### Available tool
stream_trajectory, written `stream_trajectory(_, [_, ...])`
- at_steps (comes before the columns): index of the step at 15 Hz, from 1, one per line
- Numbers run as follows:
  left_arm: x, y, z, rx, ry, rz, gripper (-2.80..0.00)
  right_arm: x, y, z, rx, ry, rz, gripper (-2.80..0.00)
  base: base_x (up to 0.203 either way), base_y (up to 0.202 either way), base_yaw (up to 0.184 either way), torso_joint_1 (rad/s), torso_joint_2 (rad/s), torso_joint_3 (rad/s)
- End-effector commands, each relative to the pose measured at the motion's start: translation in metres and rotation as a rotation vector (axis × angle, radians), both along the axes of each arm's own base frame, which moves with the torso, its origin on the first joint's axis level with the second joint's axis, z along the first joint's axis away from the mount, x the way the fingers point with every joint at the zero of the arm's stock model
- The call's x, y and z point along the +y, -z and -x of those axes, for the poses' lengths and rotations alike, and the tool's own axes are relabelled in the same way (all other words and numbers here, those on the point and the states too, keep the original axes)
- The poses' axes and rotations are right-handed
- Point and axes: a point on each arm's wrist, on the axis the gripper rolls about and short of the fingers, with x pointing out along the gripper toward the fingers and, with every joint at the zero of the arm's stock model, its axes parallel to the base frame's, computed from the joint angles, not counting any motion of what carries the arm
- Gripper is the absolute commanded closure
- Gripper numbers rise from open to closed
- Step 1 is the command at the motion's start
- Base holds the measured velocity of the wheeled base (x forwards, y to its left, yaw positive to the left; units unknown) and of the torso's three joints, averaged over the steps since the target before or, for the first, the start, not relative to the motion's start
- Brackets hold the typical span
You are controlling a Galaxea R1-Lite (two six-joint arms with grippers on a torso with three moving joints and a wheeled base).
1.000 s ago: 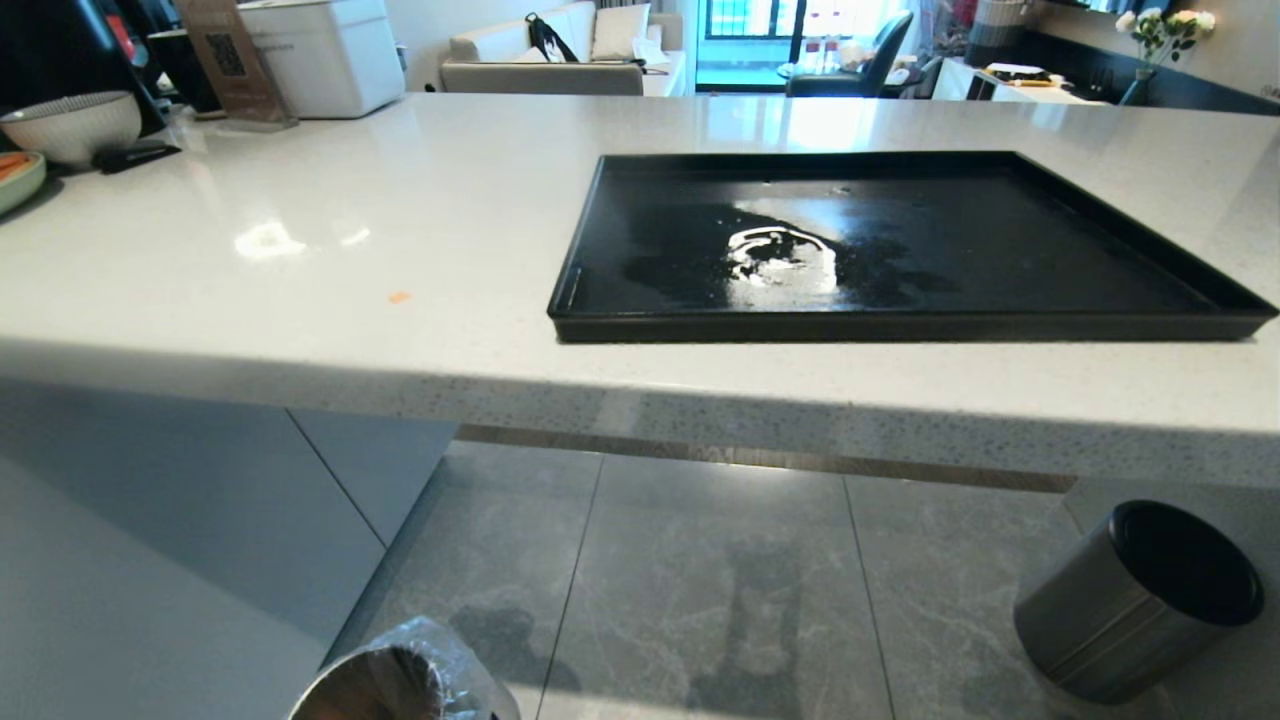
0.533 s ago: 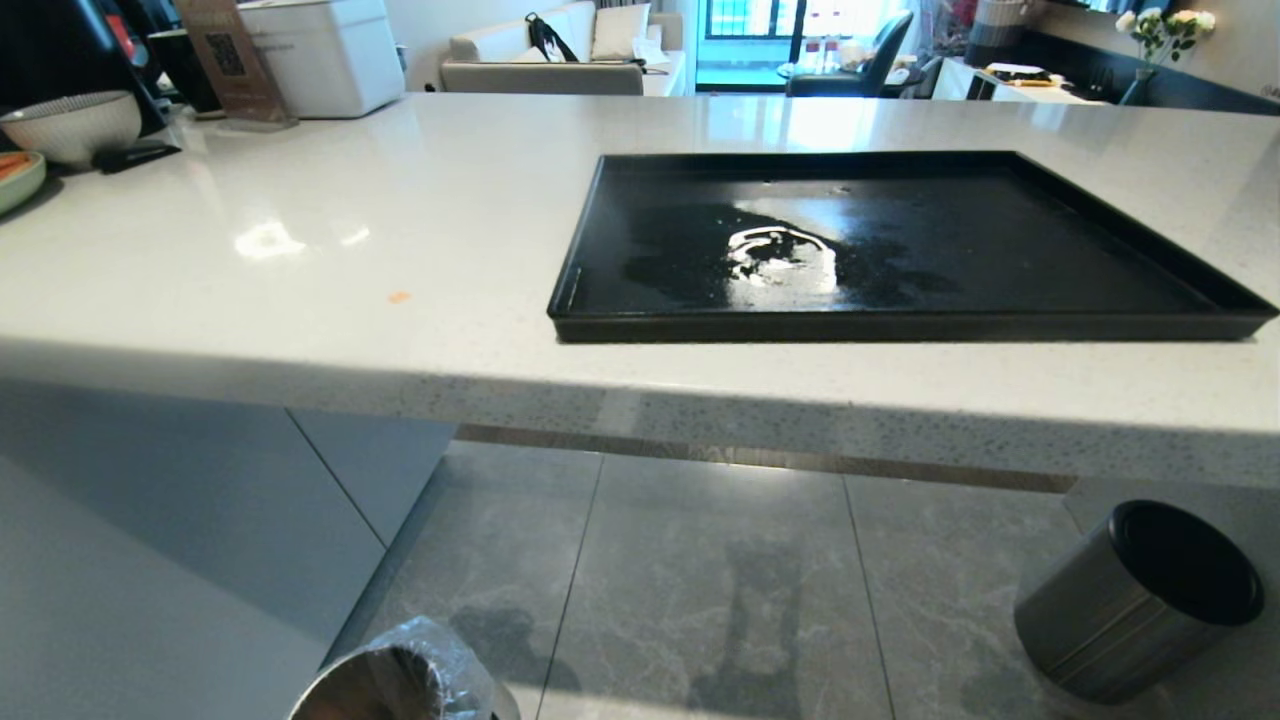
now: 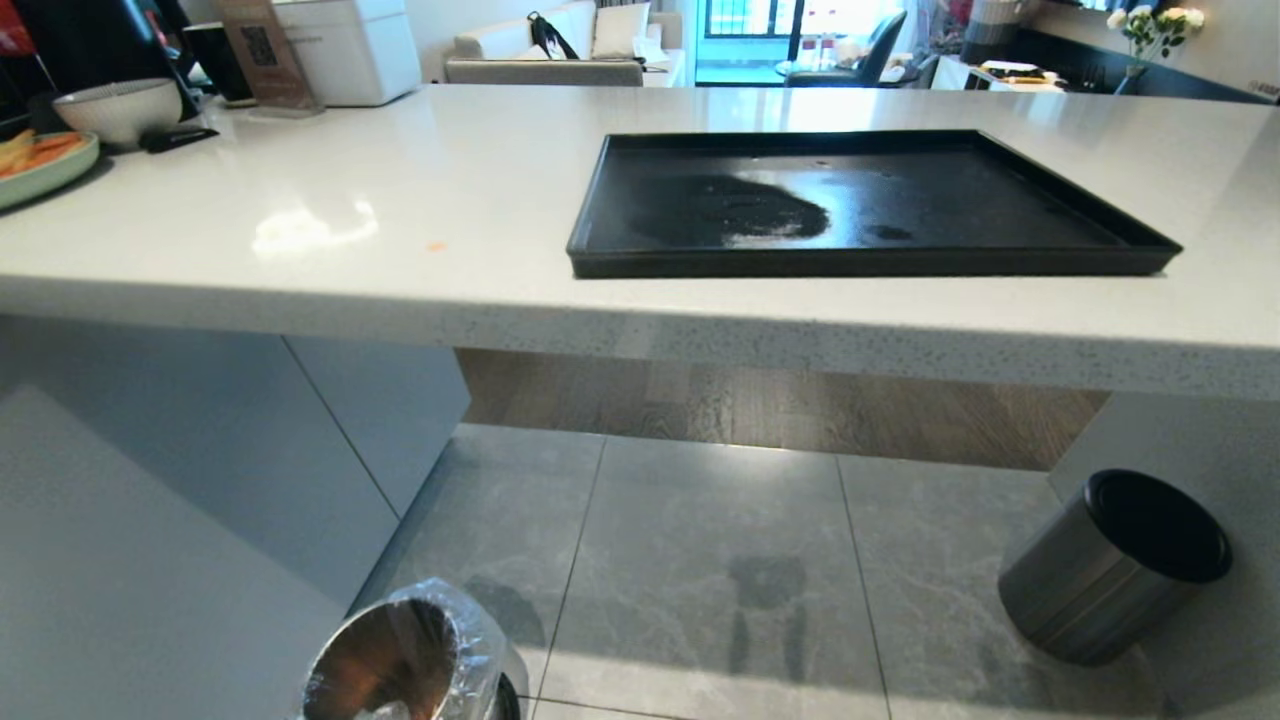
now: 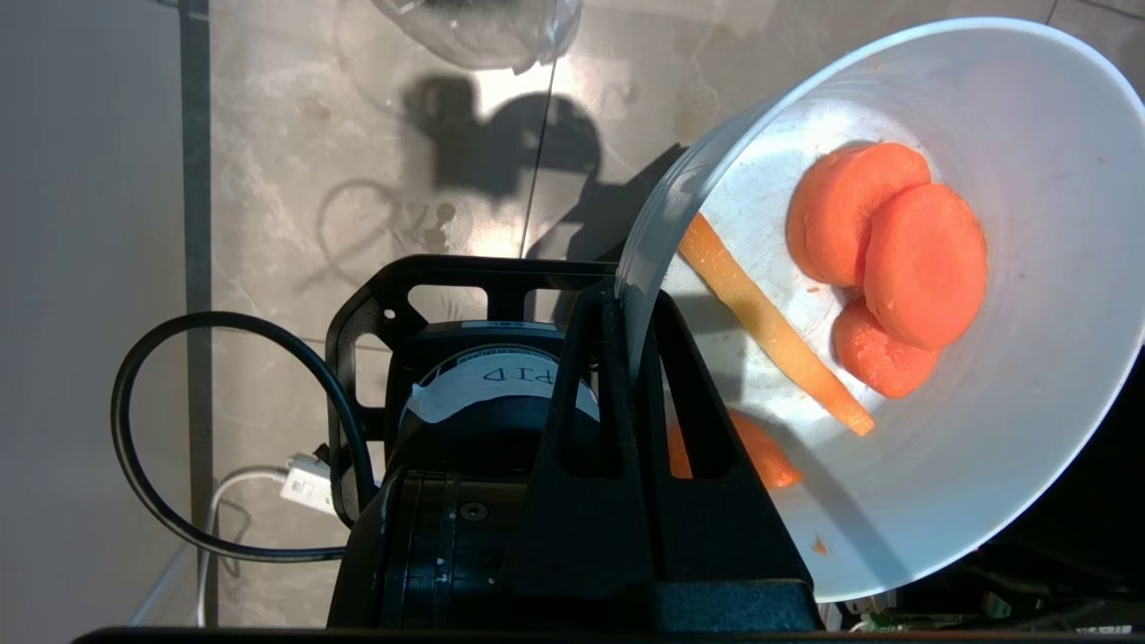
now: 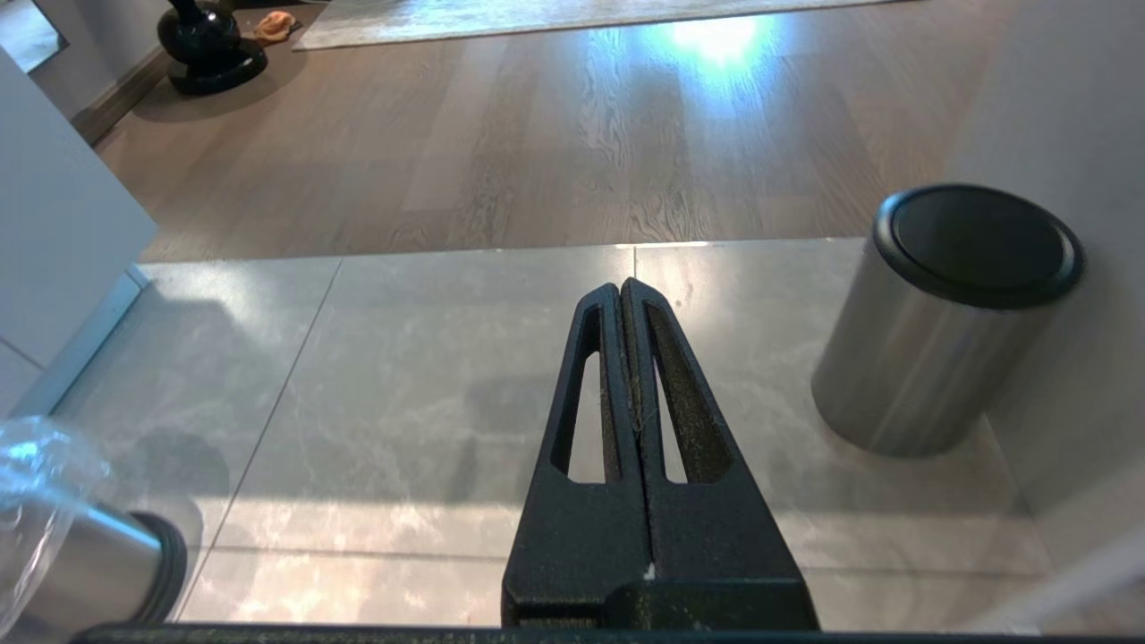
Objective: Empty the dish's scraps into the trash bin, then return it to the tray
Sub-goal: Move the bowl over the trash can
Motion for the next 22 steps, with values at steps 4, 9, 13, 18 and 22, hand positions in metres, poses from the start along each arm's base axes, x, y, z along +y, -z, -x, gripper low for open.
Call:
stream_trajectory(4, [0.0001, 0.003, 0.0012, 0.016, -0.002, -0.002, 0.0, 0.0, 0.0, 0.0, -0.001, 0.0, 0.0, 0.0, -0.196, 0.0, 0.001, 0.003, 0.0, 0.006])
stream_trajectory(9, [0.0002, 0.0031, 0.0029, 0.001, -0.001, 0.001, 0.0, 0.0, -0.0004, 0.0001, -0.003, 0.0, 0.0, 0.0, -0.129, 0.0, -0.001, -0.003, 0.0, 0.003])
stream_trajectory(13, [0.0003, 0.0046, 0.0032, 0.007, -0.002, -0.001, 0.0, 0.0, -0.0002, 0.0001, -0.002, 0.0, 0.0, 0.0, 0.0, 0.0, 0.0, 0.0, 0.0, 0.0])
stream_trajectory(18, [0.0003, 0.0045, 0.0036, 0.004, -0.002, -0.001, 0.0, 0.0, -0.0001, 0.0, -0.002, -0.002, 0.003, 0.0, 0.0, 0.0, 0.0, 0.0, 0.0, 0.0])
stream_trajectory(22, [0.0003, 0.005, 0.0039, 0.007, -0.002, -0.001, 0.0, 0.0, -0.0001, 0.0, -0.002, -0.002, 0.003, 0.0, 0.0, 0.0, 0.0, 0.0, 0.0, 0.0])
